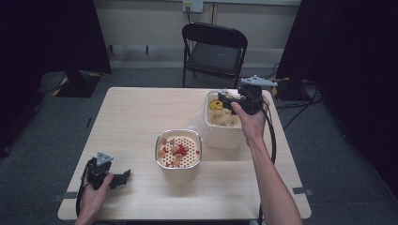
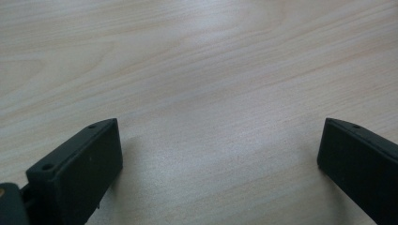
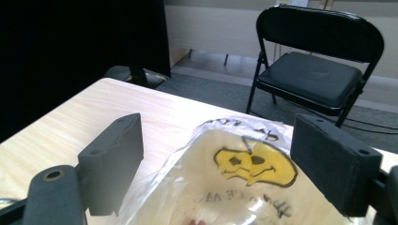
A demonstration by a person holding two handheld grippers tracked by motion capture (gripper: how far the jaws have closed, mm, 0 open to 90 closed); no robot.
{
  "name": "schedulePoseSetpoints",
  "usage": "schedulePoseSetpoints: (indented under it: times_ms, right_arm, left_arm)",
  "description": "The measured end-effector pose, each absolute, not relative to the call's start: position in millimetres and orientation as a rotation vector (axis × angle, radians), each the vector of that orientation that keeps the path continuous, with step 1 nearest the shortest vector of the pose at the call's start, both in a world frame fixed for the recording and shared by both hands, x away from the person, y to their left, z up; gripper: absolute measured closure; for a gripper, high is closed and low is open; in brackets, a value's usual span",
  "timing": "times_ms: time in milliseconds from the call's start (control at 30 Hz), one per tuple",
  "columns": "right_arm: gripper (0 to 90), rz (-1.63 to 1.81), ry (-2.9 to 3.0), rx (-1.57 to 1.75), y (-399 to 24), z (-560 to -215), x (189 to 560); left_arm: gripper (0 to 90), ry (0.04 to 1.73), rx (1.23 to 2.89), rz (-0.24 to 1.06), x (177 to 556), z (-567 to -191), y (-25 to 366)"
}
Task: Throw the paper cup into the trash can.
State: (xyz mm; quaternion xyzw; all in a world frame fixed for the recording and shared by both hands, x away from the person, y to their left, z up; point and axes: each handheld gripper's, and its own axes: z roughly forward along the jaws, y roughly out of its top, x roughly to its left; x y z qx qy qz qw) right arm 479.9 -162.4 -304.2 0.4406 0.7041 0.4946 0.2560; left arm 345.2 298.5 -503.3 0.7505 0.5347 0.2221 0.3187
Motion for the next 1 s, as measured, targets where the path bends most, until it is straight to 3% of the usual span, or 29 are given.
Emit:
schedulePoseSetpoints:
  times_ms: [567, 1000]
  right_arm:
    - [17.3, 1.334, 1.916, 1.131, -188.8, -314.6, 421.1]
    - [17.1, 1.311, 1.948, 1.170, -207.4, -343.4, 376.0]
  left_arm:
    - [0.0, 1.407, 1.974, 0.585, 345.2, -503.2, 298.5]
    - [0.0, 1.406, 1.974, 0.584, 345.2, -503.3, 298.6]
